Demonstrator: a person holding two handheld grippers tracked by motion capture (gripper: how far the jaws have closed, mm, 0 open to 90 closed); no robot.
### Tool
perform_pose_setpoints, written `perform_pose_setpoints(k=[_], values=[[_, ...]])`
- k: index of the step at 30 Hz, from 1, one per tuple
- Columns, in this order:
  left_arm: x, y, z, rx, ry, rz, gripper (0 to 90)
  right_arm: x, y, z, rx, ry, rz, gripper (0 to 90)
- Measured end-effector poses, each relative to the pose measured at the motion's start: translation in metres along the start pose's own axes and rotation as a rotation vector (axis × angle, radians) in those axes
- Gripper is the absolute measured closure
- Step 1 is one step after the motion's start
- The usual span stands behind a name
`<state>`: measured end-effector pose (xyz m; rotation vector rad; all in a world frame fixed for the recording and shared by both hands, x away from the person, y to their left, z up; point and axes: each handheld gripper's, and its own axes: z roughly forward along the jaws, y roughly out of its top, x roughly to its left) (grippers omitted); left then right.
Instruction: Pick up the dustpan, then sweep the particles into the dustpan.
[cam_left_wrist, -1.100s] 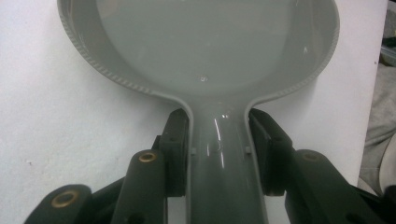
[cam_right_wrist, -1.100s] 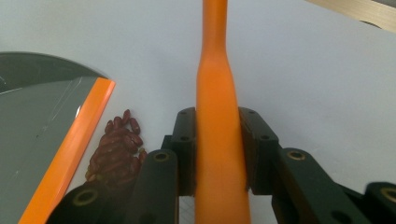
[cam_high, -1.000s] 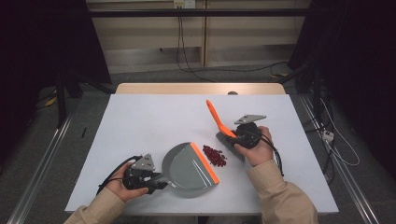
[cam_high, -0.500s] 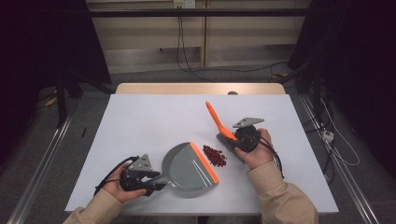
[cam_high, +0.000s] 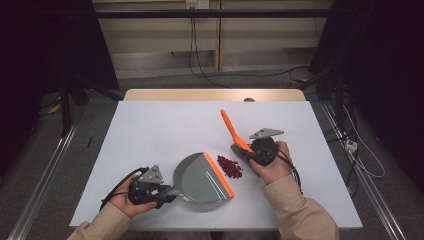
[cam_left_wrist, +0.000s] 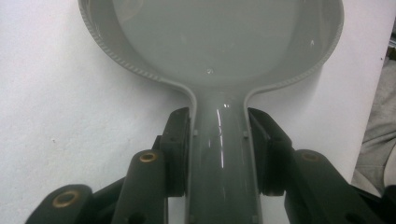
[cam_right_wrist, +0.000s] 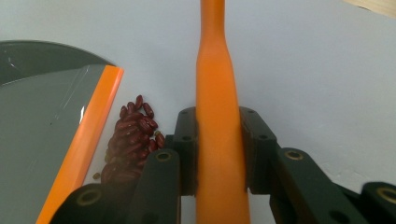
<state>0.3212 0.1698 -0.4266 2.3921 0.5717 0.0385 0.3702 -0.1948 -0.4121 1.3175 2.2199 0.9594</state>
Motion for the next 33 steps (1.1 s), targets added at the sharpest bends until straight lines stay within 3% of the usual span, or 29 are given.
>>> perform_pose_setpoints(k=[26,33], values=[[-0.003,0.003,0.003,0.015,-0.017,-0.022,62.5,0.021,-0.005,-0.001,-0.023,-0.011,-0.037,71.4],[-0.002,0.004,0.004,0.016,-0.024,-0.025,62.5,0.028,-0.008,-0.002,-0.033,-0.012,-0.018,71.3]])
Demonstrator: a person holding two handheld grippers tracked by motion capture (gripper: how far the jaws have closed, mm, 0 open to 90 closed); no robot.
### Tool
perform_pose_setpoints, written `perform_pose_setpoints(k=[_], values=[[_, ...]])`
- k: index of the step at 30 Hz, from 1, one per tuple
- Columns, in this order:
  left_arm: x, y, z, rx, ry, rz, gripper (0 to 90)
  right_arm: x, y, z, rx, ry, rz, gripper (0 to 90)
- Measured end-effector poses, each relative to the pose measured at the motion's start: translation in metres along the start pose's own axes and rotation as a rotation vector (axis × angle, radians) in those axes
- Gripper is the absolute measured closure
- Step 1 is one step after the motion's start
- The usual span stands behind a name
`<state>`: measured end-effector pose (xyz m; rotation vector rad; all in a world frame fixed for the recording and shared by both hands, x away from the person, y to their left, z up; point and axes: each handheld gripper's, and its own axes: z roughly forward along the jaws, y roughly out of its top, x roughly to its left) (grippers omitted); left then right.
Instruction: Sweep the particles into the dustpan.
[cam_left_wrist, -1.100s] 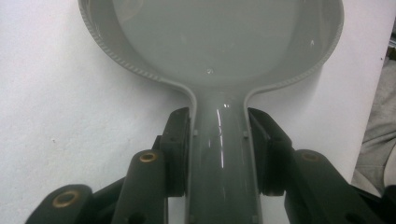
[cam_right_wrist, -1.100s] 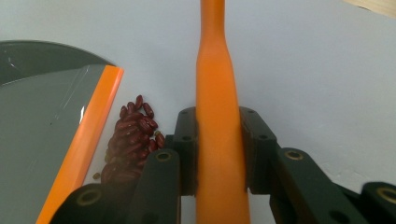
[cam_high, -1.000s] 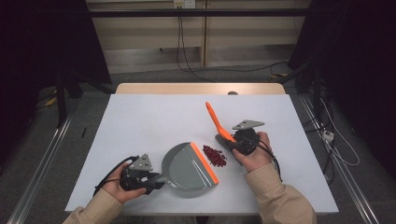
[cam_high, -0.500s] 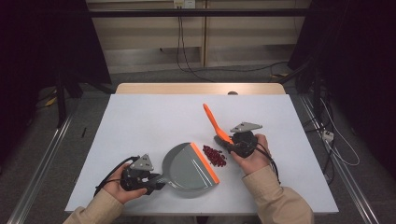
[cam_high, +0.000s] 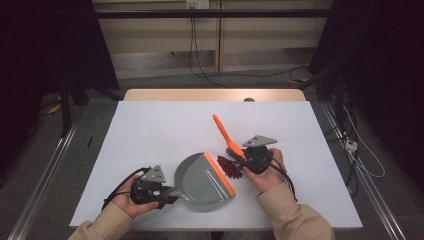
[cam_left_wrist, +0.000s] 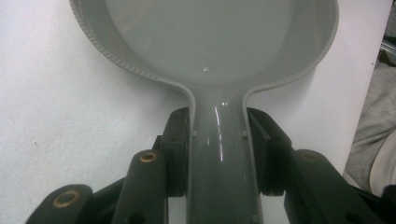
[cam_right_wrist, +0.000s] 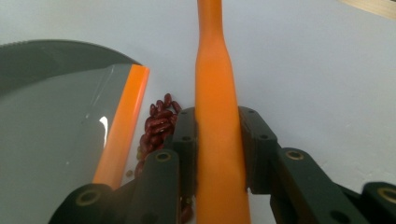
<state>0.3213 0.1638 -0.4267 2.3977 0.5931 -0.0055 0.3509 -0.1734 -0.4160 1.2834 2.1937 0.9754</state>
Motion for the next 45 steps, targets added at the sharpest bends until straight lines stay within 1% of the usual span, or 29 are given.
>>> perform_pose_setpoints(k=[1,5,8,9,10,12,13,14,17,18,23,24,26,30,32,33,35,36,38,40,42,43,44,45], values=[[0.0,0.0,0.0,0.001,0.001,0.0,62.5,0.0,0.0,0.0,-0.001,0.01,0.01,71.2],[-0.001,0.003,0.002,0.002,-0.001,-0.004,62.6,0.003,0.0,0.0,-0.005,0.012,0.024,71.2],[-0.001,0.005,0.004,0.009,-0.005,-0.002,62.5,0.006,0.001,0.001,-0.006,0.02,0.03,71.2],[-0.001,0.006,0.004,0.016,-0.006,0.004,62.5,0.007,0.001,0.001,-0.007,0.02,0.033,71.2],[-0.001,0.006,0.005,0.009,-0.007,-0.003,62.5,0.009,0.002,0.001,-0.005,0.019,0.028,71.2],[-0.001,0.007,0.005,0.011,-0.009,-0.005,62.5,0.011,0.002,0.002,-0.006,0.022,0.036,71.2],[-0.001,0.007,0.005,0.017,-0.008,0.002,62.5,0.012,0.002,0.002,-0.004,0.016,0.035,71.2],[-0.001,0.007,0.005,0.02,-0.006,0.0,62.5,0.013,0.002,0.002,-0.005,0.018,0.036,71.1],[-0.002,0.007,0.006,0.015,-0.006,-0.007,62.5,0.015,0.002,0.002,-0.008,0.027,0.045,71.1],[-0.001,0.008,0.005,0.017,-0.008,-0.004,62.6,0.015,0.002,0.002,-0.008,0.041,0.05,71.1],[-0.002,0.008,0.006,0.015,-0.009,-0.003,62.5,0.02,0.002,0.002,-0.016,0.041,0.069,71.0],[-0.002,0.008,0.006,0.013,-0.01,-0.006,62.5,0.021,0.001,0.002,-0.017,0.046,0.069,71.0],[-0.002,0.008,0.006,0.015,-0.009,-0.004,62.5,0.025,0.001,0.002,-0.02,0.057,0.086,70.9],[-0.002,0.008,0.006,0.014,-0.008,-0.007,62.5,0.032,0.002,0.003,-0.023,0.041,0.071,70.9],[-0.002,0.008,0.006,0.014,-0.008,-0.009,62.5,0.035,0.002,0.003,-0.027,0.04,0.082,70.9],[-0.002,0.008,0.006,0.015,-0.008,-0.011,62.5,0.037,0.002,0.003,-0.027,0.032,0.076,71.0],[-0.002,0.008,0.006,0.014,-0.009,-0.013,62.6,0.04,0.002,0.004,-0.033,0.04,0.08,71.0],[-0.001,0.008,0.006,0.011,-0.01,-0.017,62.5,0.042,0.003,0.003,-0.034,0.036,0.074,71.0],[-0.001,0.007,0.006,0.009,-0.013,-0.023,62.5,0.046,0.003,0.004,-0.035,0.045,0.073,71.0],[-0.001,0.007,0.005,0.007,-0.013,-0.027,62.6,0.05,0.004,0.003,-0.039,0.041,0.058,71.1],[0.0,0.007,0.005,0.009,-0.013,-0.026,62.6,0.055,0.006,0.002,-0.05,0.053,0.05,71.1],[0.0,0.007,0.005,0.008,-0.012,-0.027,62.6,0.057,0.008,0.001,-0.058,0.071,0.051,71.2],[0.0,0.006,0.005,0.008,-0.013,-0.027,62.6,0.059,0.009,-0.001,-0.062,0.094,0.065,71.4],[0.0,0.006,0.005,0.009,-0.014,-0.027,62.6,0.062,0.011,-0.001,-0.058,0.12,0.068,71.4]])
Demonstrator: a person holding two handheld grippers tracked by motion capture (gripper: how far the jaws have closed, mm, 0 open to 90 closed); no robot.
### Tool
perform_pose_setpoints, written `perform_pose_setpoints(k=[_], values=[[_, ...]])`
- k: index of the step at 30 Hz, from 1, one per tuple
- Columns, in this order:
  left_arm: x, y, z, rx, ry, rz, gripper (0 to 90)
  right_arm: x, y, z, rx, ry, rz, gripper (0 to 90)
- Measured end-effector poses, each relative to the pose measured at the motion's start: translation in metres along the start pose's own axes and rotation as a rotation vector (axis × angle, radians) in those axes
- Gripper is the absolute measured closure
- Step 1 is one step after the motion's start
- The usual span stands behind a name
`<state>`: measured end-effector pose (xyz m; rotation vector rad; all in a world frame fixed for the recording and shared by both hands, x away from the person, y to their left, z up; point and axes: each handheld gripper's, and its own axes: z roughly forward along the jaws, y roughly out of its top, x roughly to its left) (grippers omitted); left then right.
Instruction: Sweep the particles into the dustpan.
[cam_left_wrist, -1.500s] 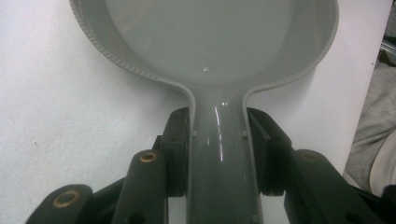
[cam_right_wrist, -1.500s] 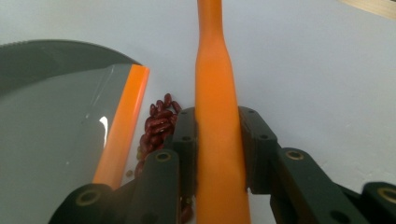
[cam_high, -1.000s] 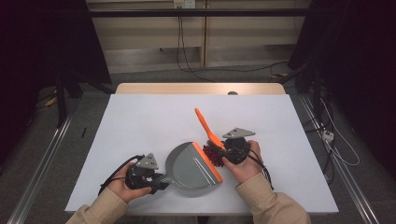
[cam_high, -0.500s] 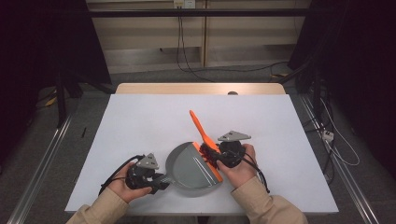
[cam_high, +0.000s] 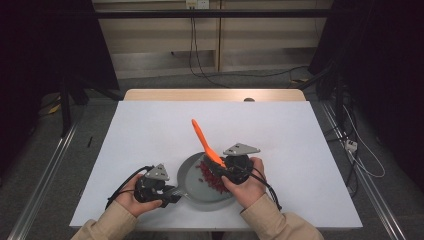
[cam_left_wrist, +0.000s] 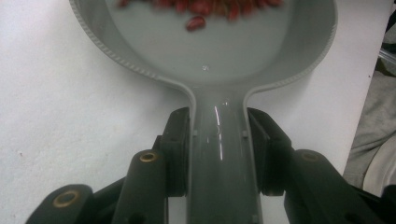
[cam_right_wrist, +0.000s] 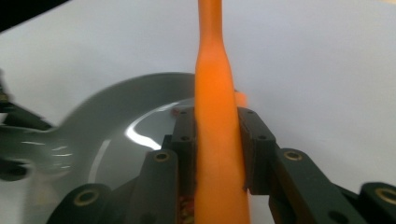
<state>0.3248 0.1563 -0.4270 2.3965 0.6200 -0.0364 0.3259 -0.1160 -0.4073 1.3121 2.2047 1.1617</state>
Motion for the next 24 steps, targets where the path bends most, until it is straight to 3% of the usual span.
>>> perform_pose_setpoints(k=[3,6,11,14,18,20,24], values=[[0.001,-0.001,-0.001,-0.004,0.002,-0.002,62.6,0.007,0.005,0.0,-0.01,0.007,-0.039,71.4],[0.002,-0.002,-0.002,-0.002,0.001,-0.004,62.6,-0.001,0.012,-0.004,-0.039,0.014,-0.012,71.4],[0.002,-0.002,-0.002,-0.003,0.0,-0.006,62.5,-0.027,0.018,-0.005,-0.059,-0.056,0.005,71.4],[0.003,-0.002,-0.002,-0.002,-0.001,-0.008,62.5,-0.044,0.016,0.001,-0.046,-0.126,-0.015,71.4],[0.003,-0.002,-0.002,-0.006,-0.002,-0.02,62.5,-0.057,0.009,0.014,-0.018,-0.167,-0.017,71.4],[0.003,-0.002,-0.001,-0.002,-0.002,-0.018,62.6,-0.054,0.005,0.018,-0.031,-0.154,-0.019,71.4],[0.003,0.0,0.0,-0.005,-0.001,-0.026,62.6,-0.037,0.007,0.022,-0.006,-0.126,-0.066,71.2]])
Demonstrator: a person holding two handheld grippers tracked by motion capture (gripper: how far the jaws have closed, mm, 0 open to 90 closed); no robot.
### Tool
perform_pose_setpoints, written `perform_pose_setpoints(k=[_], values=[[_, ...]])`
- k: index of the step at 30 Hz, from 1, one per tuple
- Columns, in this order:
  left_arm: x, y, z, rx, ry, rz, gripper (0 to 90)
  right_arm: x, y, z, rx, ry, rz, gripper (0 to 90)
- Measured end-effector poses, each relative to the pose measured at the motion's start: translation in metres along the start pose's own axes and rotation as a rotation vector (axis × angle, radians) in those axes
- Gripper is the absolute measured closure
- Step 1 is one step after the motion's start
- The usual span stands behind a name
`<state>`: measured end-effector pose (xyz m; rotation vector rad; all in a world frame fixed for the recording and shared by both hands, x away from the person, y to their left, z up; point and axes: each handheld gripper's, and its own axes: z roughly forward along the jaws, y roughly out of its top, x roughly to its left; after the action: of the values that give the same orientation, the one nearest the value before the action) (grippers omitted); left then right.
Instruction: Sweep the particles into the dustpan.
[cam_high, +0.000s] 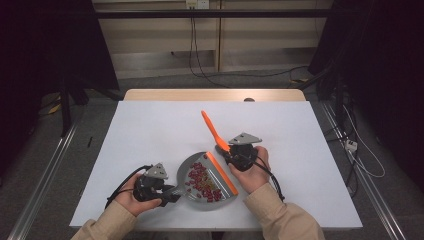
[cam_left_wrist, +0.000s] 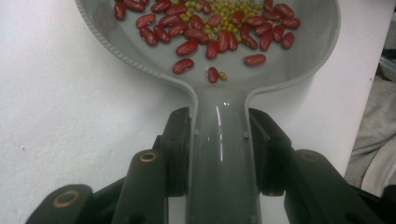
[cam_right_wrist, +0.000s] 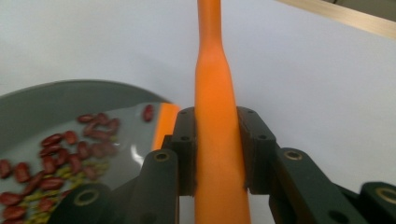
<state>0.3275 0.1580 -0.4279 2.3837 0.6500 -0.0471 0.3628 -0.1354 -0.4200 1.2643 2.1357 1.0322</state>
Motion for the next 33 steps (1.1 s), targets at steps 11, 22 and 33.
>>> perform_pose_setpoints(k=[11,22,33], values=[[0.001,0.001,0.0,0.002,-0.007,-0.004,62.6,0.027,0.004,-0.002,-0.02,0.092,-0.039,71.1],[-0.001,0.0,0.0,-0.011,0.007,-0.002,62.1,0.03,0.009,-0.012,-0.047,0.253,-0.021,71.3],[-0.004,0.004,0.0,-0.002,0.033,0.034,54.7,-0.007,0.005,-0.032,-0.091,0.184,0.035,71.3]])
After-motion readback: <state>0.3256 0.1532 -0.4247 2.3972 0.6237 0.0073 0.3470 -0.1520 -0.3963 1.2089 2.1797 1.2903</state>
